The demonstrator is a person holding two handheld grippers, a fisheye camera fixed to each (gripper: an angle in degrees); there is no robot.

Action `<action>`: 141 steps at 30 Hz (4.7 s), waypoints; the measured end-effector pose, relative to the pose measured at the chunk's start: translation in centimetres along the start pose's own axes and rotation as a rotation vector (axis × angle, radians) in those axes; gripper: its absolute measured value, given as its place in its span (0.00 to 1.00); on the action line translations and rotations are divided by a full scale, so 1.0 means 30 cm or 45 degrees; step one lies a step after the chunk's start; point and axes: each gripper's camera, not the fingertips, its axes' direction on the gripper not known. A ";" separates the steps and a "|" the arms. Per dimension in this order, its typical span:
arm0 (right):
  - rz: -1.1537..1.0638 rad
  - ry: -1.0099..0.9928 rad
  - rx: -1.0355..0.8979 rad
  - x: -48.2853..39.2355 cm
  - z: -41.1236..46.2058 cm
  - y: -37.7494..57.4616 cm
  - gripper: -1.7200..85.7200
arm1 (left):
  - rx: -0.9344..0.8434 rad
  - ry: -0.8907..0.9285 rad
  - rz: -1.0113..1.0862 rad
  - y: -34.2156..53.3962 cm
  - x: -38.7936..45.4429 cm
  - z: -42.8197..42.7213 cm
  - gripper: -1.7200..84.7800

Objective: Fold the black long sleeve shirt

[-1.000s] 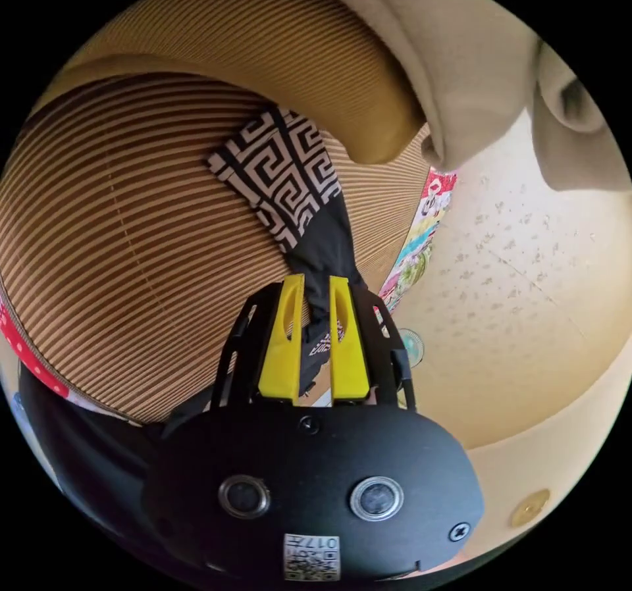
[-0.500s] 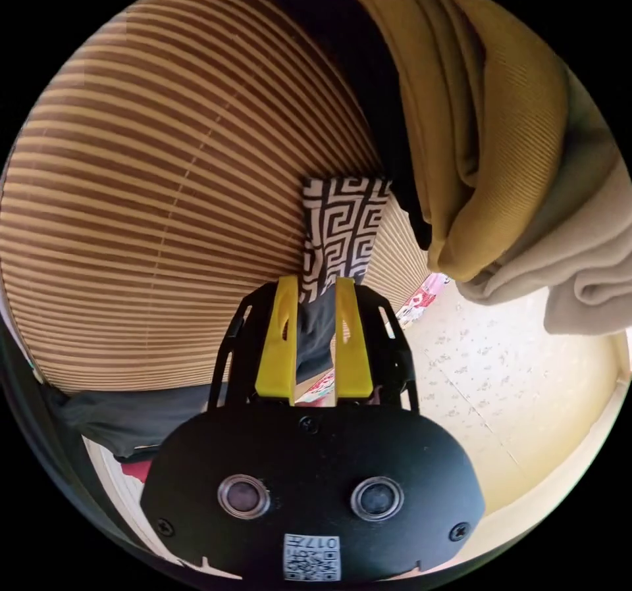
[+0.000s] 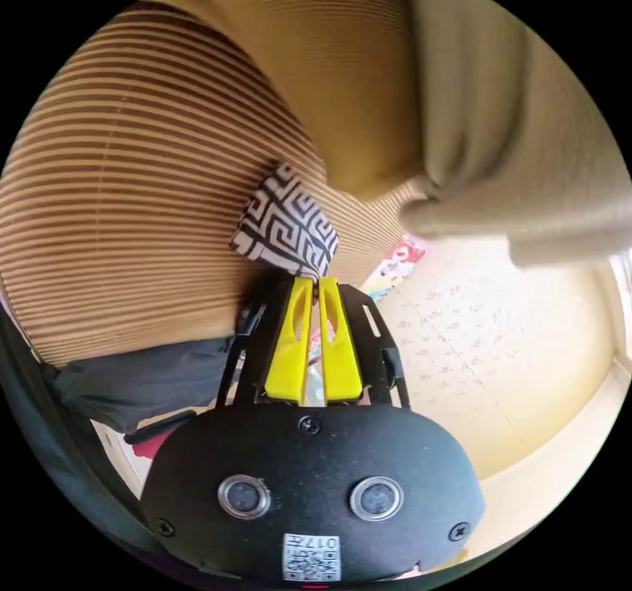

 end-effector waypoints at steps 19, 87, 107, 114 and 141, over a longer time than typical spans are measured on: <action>-0.987 0.251 -0.937 -0.862 1.007 -0.374 0.02 | 0.014 -0.470 1.476 0.354 0.116 -0.074 0.01; -1.935 0.584 -0.198 -1.311 1.999 -0.389 0.11 | -0.215 -0.956 1.840 -0.159 -0.465 1.150 0.04; -1.599 0.311 0.084 -1.612 1.678 -0.801 0.09 | 0.002 -0.754 1.901 -0.217 -0.084 0.800 0.11; -1.196 0.811 0.359 -1.670 1.436 -1.566 0.10 | -0.258 -0.775 2.018 -0.050 -0.135 0.883 0.11; -1.091 0.563 0.608 -1.679 0.994 -1.963 0.04 | -0.768 -0.788 2.060 0.162 -0.072 1.171 0.12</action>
